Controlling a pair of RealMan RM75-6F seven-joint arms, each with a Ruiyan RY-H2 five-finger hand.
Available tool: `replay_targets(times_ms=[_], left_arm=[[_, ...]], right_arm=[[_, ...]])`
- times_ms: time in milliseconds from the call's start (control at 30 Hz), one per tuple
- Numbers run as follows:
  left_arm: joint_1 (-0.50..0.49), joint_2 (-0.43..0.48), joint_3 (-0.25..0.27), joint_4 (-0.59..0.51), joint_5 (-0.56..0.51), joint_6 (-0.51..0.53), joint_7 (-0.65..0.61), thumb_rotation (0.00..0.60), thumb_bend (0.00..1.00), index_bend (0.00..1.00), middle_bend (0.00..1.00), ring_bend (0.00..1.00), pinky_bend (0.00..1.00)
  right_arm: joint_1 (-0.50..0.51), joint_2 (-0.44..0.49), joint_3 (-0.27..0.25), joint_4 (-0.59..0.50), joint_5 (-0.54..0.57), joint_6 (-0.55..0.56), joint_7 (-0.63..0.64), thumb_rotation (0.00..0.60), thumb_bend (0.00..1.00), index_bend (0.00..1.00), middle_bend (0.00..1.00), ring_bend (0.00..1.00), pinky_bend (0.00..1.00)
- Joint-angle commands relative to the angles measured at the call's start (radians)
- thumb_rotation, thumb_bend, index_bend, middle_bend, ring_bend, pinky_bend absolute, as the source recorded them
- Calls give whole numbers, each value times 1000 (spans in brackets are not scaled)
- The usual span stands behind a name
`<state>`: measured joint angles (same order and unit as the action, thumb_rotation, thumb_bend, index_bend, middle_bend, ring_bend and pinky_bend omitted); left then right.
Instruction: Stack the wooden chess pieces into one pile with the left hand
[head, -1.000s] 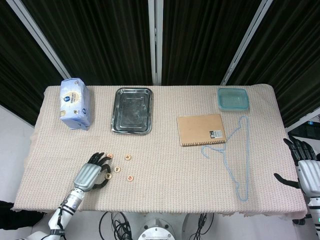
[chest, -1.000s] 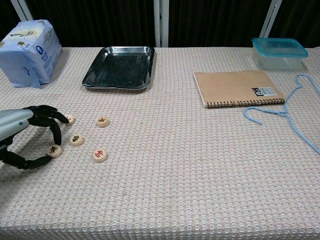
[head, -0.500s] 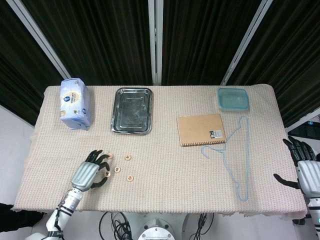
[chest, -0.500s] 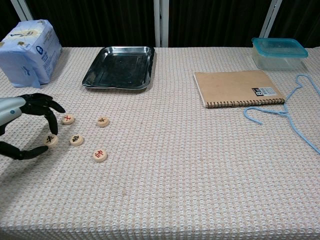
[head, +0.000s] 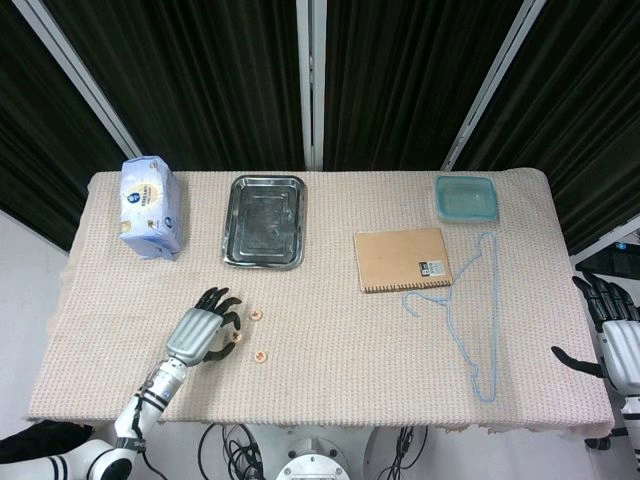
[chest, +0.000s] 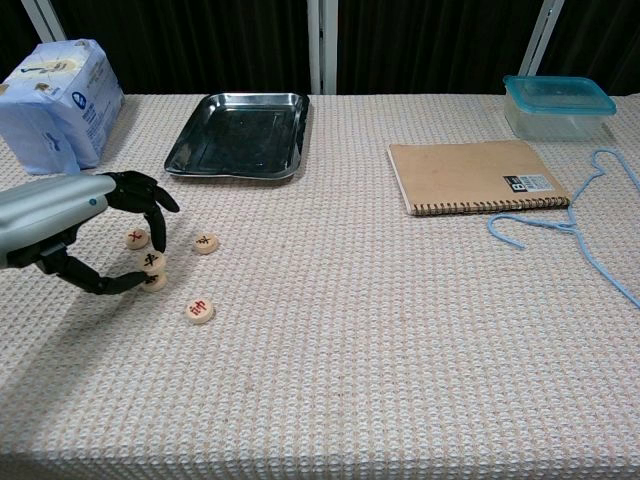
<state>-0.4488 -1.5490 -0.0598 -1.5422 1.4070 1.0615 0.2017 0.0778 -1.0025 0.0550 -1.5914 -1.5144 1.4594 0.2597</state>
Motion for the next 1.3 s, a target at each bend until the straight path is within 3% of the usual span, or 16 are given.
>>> replay_targets(times_ms=[33,767,1300], left_arm=[[-4,-10,3,14,-10,-6,3,600,338,502,167,0,0],[-14,-21,25,36,-9,5,-22,600,338,493,167,0,0],[-20,-3,33,28,-16,0,-37,600,337,418,144,0,0]], right_arm=[[-1,1,1,3,2,1,5,600,71,0,0,0,0],[3,0,3,-2,14,-14,-3,600,73,0,0,0,0],[2,3,3,-7,17,-18,-8,600,73,0,0,0,0]])
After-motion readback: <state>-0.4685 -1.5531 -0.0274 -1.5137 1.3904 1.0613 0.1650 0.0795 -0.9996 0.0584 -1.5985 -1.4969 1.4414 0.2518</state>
